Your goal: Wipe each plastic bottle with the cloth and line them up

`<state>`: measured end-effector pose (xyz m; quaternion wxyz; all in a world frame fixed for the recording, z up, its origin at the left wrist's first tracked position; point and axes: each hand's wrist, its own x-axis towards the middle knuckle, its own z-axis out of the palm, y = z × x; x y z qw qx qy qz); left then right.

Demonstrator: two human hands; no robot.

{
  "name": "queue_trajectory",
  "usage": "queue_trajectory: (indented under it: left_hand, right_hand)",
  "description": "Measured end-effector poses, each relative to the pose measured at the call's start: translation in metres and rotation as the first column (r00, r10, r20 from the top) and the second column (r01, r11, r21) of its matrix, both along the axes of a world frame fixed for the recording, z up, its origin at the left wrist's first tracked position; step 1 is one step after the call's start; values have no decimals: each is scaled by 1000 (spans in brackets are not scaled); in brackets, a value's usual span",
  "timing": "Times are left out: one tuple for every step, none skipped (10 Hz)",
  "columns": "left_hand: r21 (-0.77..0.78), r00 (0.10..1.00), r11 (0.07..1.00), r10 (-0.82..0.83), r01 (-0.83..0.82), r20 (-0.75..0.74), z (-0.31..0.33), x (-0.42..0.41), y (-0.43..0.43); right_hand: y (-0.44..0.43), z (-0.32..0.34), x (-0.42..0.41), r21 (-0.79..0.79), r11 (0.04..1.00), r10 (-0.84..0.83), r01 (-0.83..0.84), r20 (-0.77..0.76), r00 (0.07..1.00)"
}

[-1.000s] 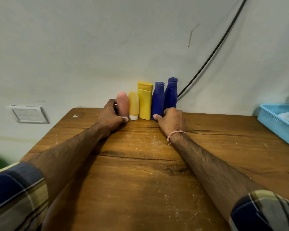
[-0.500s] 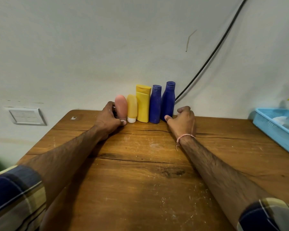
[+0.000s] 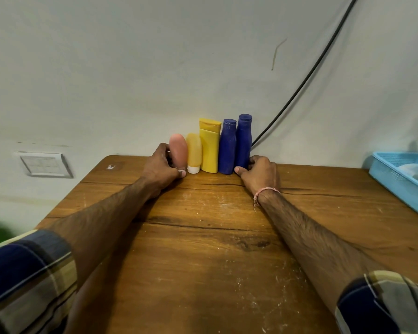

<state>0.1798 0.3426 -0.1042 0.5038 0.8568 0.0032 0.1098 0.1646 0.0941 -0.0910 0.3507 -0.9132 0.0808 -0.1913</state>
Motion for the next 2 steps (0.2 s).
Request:
queue_trajectory:
  left_hand:
    - [-9,1000,1000,-11,11,-16,4,-13,-2]
    - [-113,999,993,33,-35,-25,5,-27,-1]
  right_hand:
    - [1,0,-17,16,1000,-13,13,-14,1000]
    - [1,-1,-37,41,999,-22,22,11,1000]
